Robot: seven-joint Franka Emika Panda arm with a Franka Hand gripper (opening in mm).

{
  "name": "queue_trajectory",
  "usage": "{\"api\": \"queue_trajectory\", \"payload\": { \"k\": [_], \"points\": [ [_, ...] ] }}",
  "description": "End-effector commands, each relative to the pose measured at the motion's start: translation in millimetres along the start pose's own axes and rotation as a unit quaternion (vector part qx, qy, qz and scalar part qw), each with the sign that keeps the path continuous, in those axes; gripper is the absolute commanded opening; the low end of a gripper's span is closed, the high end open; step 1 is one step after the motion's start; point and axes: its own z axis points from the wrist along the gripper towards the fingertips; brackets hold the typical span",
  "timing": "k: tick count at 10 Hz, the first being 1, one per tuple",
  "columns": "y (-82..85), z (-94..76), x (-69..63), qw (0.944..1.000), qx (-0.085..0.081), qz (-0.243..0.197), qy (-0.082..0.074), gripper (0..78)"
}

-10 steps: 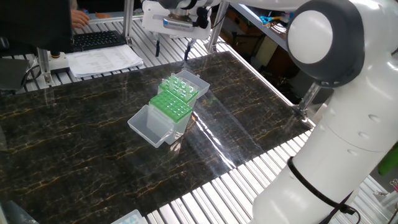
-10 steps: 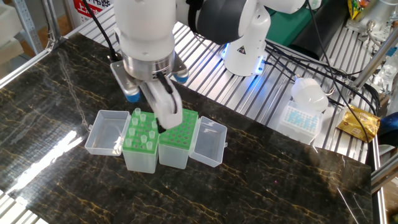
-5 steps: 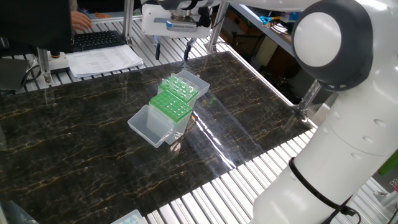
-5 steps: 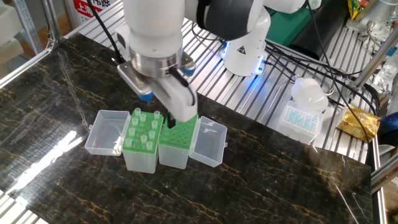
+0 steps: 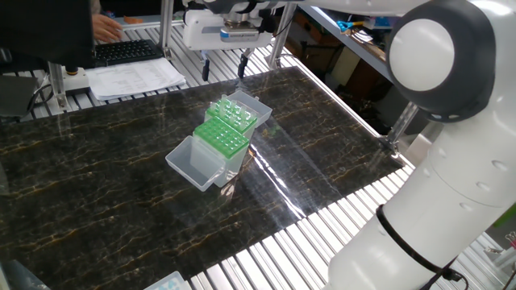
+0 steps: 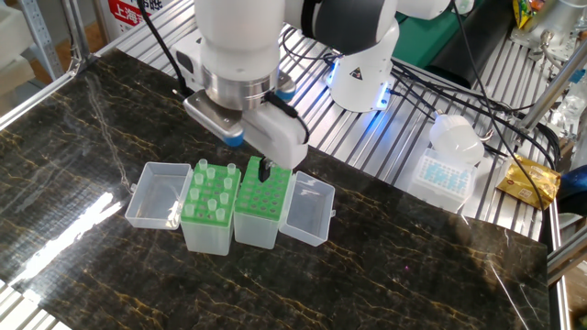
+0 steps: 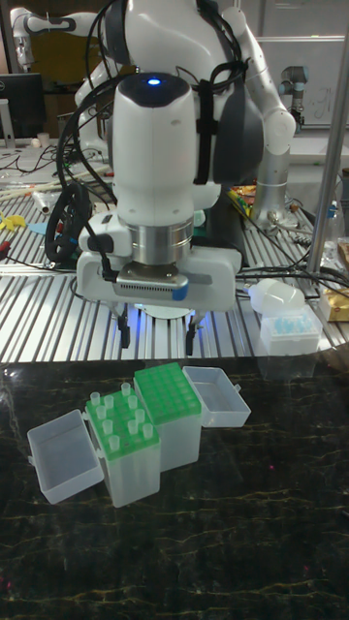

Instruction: Transfer all large pipette tips from one holder to another

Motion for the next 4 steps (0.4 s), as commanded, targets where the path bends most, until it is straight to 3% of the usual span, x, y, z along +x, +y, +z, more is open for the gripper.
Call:
{"api": "queue_trajectory", "payload": {
  "k": [1, 4],
  "points": [
    [0.3, -2.2, 0.8, 1.0000, 0.000, 0.001, 0.000, 77.4],
    [0.8, -2.4, 2.5, 1.0000, 0.000, 0.003, 0.001, 77.4]
  ]
}}
